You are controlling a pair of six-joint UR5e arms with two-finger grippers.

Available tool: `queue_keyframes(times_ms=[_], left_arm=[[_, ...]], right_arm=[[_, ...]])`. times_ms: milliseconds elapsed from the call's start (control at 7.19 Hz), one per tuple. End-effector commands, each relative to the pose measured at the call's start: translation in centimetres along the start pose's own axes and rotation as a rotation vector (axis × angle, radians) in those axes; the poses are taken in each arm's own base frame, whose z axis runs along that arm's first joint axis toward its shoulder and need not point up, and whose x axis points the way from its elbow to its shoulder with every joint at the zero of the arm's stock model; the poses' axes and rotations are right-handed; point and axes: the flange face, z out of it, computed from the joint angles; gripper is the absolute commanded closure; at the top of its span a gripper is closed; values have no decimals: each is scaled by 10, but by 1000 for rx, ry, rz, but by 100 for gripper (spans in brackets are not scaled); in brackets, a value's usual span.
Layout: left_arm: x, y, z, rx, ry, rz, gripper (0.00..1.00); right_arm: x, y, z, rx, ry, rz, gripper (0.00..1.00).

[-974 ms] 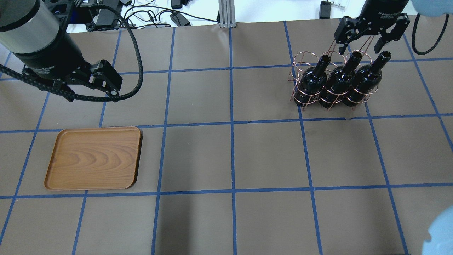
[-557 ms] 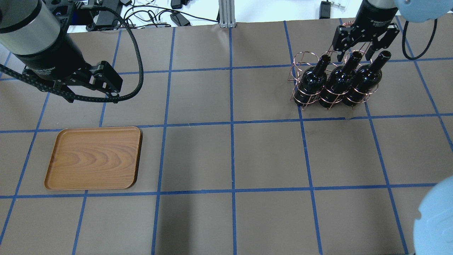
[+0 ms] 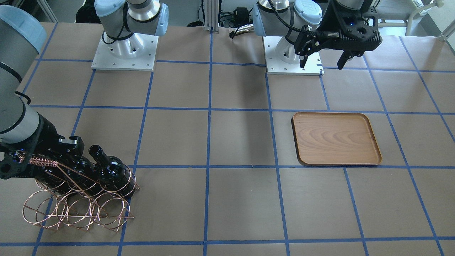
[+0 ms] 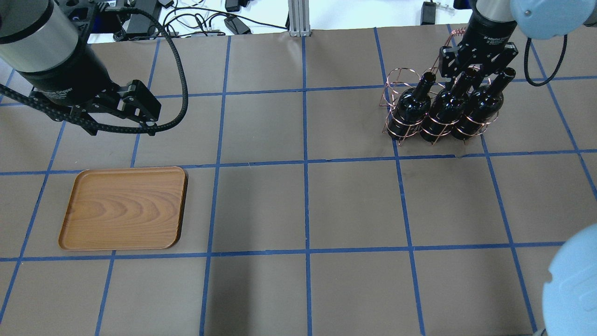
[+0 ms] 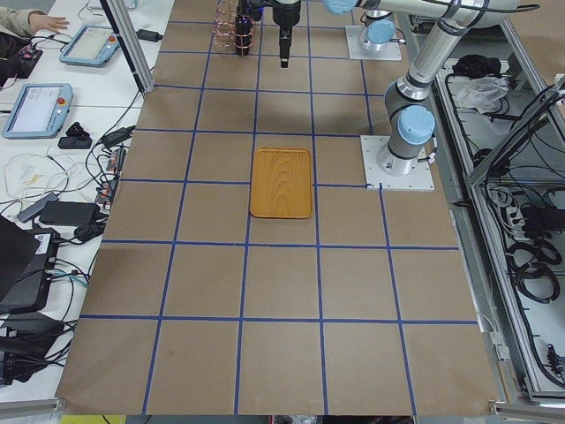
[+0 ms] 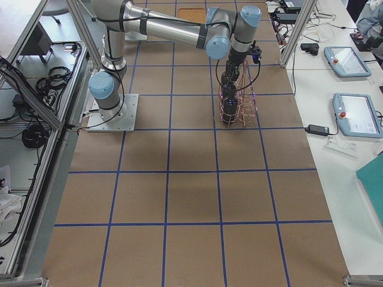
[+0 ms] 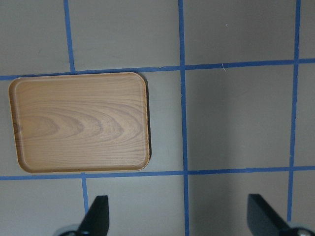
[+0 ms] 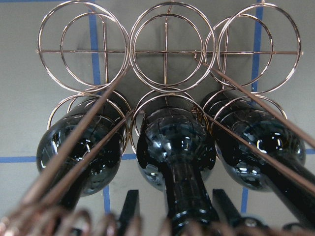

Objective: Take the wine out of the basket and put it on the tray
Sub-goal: 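Close the right gripper on the neck of the nearest dark bottle, then lift the dark bottle out of the rack with the right gripper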

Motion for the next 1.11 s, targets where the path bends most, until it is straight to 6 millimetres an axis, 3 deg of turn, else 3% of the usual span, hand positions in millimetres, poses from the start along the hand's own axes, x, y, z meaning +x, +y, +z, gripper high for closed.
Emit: queue_keyframes(times_ms=[0, 278, 557, 696, 835, 974], left_arm=[[1, -1, 1, 1, 1, -4, 0], [1, -2, 1, 1, -2, -7, 0], [-8, -4, -1, 11, -10, -6, 0], [-23, -6, 0, 6, -5, -41, 0], [-37, -7, 0, 1, -8, -70, 0], [-43, -8, 0, 1, -8, -81, 0]], right_arm=[[1, 1, -12, 23, 5, -2, 93], [1, 10, -50, 64, 16, 2, 96], [-3, 50, -117, 68, 17, 0, 96], [-7, 79, -150, 72, 18, 0, 96], [-14, 106, -163, 36, 29, 2, 96], [-26, 123, -157, -20, 19, 39, 96]])
